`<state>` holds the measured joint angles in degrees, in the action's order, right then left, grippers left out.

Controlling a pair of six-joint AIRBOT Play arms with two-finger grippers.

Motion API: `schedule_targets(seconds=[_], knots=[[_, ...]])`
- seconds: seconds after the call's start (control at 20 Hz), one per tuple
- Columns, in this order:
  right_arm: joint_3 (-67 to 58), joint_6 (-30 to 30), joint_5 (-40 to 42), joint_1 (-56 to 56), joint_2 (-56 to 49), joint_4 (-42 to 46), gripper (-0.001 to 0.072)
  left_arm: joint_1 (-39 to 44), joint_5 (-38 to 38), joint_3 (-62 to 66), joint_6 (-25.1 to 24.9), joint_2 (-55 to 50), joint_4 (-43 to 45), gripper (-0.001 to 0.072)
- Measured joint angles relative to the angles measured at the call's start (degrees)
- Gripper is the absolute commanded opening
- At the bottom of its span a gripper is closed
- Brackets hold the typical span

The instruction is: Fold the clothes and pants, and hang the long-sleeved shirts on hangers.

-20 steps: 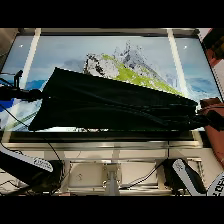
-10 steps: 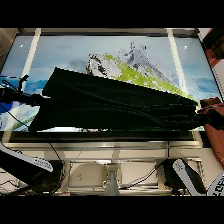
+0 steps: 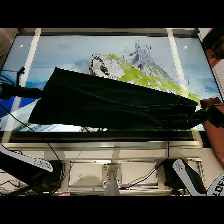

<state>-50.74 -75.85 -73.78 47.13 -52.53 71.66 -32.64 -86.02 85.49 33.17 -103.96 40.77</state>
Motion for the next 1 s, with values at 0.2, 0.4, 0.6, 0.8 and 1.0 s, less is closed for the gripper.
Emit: schedule_targets(seconds=[0.2, 0.4, 0.6, 0.8, 1.0], knots=[[-5.2, 0.7, -1.9, 0.0, 0.0, -2.0, 0.0051, -0.5, 0.6, 5.0, -1.8, 6.2, -5.5, 0.0023], [-11.2, 1.1, -3.5, 0.0, 0.0, -2.2, 0.0052, -2.5, 6.2, 7.4, -2.4, 13.6, -7.5, 0.0023], [-15.6, 1.1, -4.2, 0.0, 0.0, -2.0, 0.0051, -4.9, 11.1, 8.0, -2.6, 19.4, -8.1, 0.0023], [-17.6, 1.1, -4.6, 0.0, 0.5, -2.3, 0.0052, -6.4, 13.2, 8.2, -2.8, 22.6, -8.3, 0.0023], [-18.2, 0.8, -4.6, 0.0, 2.3, -2.7, 0.0051, -6.8, 14.2, 8.2, -1.5, 23.5, -8.3, 0.0023]])
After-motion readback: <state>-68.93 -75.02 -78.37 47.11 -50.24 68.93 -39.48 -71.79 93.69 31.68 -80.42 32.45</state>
